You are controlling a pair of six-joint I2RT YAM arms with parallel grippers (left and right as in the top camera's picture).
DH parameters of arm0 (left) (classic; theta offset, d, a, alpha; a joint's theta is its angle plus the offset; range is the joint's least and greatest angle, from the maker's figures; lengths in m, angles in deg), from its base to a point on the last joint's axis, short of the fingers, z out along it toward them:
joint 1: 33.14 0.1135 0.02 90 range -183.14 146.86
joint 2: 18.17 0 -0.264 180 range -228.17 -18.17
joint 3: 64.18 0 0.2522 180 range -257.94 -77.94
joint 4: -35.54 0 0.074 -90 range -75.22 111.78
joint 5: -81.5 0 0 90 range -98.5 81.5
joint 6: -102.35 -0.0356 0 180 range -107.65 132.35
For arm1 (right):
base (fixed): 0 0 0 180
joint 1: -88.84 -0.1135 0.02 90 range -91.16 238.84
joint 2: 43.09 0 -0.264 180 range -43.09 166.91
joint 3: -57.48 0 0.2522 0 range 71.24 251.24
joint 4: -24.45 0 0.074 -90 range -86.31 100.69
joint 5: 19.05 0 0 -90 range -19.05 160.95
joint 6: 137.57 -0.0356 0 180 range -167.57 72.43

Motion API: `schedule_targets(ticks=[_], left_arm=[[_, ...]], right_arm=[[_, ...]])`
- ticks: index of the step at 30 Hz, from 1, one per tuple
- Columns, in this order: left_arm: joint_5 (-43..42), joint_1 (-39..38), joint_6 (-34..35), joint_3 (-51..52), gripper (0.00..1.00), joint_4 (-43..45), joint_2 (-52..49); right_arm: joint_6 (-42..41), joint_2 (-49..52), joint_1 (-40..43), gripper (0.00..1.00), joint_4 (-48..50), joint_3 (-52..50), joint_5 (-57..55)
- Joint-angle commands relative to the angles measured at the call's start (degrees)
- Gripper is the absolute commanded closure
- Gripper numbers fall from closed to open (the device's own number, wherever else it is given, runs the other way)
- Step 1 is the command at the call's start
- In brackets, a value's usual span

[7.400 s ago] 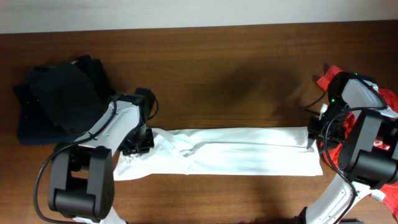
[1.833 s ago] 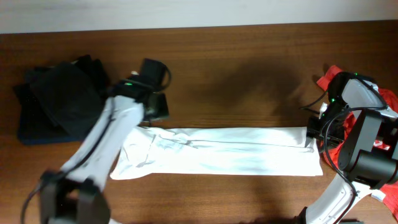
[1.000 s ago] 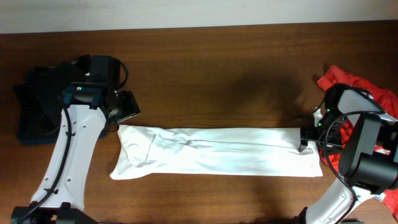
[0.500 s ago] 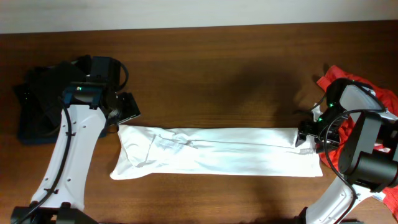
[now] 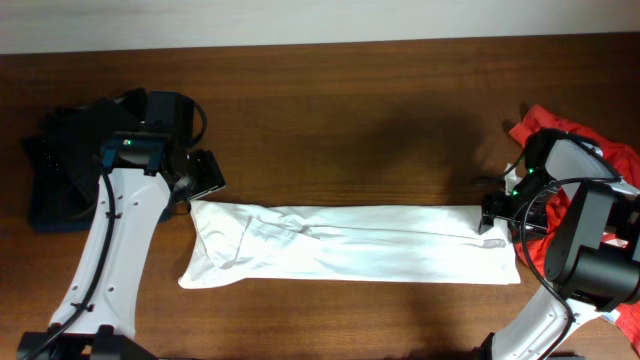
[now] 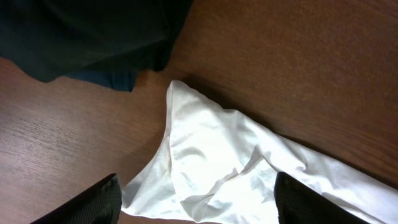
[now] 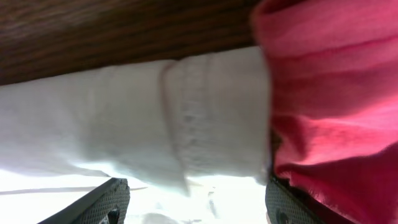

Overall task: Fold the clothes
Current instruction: 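Grasp the strip's right end with the right gripper and fold it leftward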

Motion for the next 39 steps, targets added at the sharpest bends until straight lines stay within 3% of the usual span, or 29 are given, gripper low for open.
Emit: schedule_targets(ticks=[1, 11, 16, 20, 22, 24, 31, 39], left_arm=[[0.0, 0.1, -0.5, 0.6, 0.22, -0.3, -0.3], [0.1, 0.1, -0.5, 0.6, 0.22, -0.3, -0.3], [0.1, 0.1, -0.5, 0.6, 0.22, -0.3, -0.3], [0.1, 0.1, -0.5, 0.6, 0.22, -0.3, -0.3], [0.1, 0.1, -0.5, 0.6, 0.22, -0.3, -0.3], [0.1, 0.1, -0.5, 0.6, 0.22, -0.3, -0.3], [0.5, 0.2, -0.5, 0.6, 0.22, 0.0, -0.3], [0.5, 0.1, -0.5, 0.6, 0.22, 0.2, -0.3]], right_arm=[[0.0, -0.1, 0.2, 0.26, 0.0, 1.0, -3.0], [0.0, -0.1, 0.2, 0.23, 1.9, -4.0, 0.2], [-0.6, -0.1, 0.2, 0.53, 0.0, -4.0, 1.0], [-1.4, -0.1, 0.2, 0.66, 0.3, -4.0, 1.1], [-2.7, -0.1, 0.2, 0.78, 0.5, -3.9, 1.1], [-4.3, -0.1, 0.2, 0.96, 0.3, -3.3, 1.2], [-4.6, -2.8, -2.7, 0.96, -8.4, 5.2, 5.0], [-16.0, -7.5, -23.2, 0.96, -9.4, 5.2, 6.9]])
